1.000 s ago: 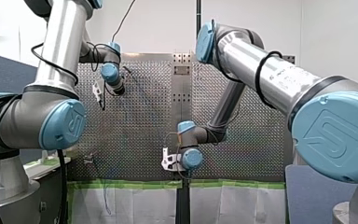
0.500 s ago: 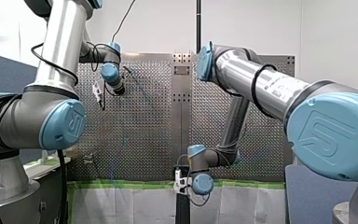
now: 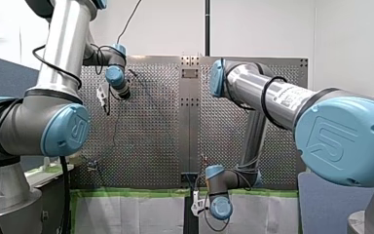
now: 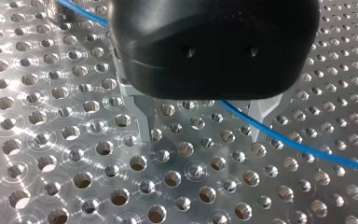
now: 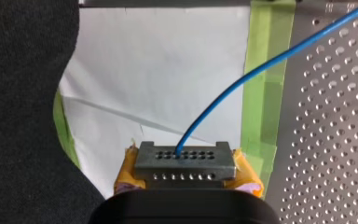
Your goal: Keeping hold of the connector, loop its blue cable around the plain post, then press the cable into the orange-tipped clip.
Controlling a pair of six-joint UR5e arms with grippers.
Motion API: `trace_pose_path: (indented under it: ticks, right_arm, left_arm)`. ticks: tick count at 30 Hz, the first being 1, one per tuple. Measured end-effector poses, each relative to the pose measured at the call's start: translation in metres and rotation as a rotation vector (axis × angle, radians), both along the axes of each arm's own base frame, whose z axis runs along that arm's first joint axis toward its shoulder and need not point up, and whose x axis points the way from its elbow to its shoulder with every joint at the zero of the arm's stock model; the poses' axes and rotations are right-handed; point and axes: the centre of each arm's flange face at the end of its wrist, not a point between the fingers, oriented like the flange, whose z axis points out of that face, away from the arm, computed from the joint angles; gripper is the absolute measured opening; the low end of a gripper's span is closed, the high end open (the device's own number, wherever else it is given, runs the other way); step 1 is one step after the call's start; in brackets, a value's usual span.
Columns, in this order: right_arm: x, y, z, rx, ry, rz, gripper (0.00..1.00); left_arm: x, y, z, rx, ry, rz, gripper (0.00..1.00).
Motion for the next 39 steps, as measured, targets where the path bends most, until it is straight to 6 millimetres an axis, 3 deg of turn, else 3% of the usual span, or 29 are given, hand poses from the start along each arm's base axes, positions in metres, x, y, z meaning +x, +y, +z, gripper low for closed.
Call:
trace_pose_path:
  ticks: [12,27,39]
  right_arm:
    - [-0.004,-0.003,0.006,-0.025,-0.01,-0.009,0.0]
    - [-0.013,0.0,0.062,-0.126,-0.084,-0.035,0.0]
    - [-0.031,0.018,0.103,-0.127,-0.079,-0.049,0.0]
  left_arm:
    - [0.0,0.0,0.0,0.001,0.002,-0.001,1.0]
    - [0.0,0.001,0.0,0.001,0.004,0.001,1.0]
    - [0.0,0.004,-0.001,-0.003,0.007,0.008,1.0]
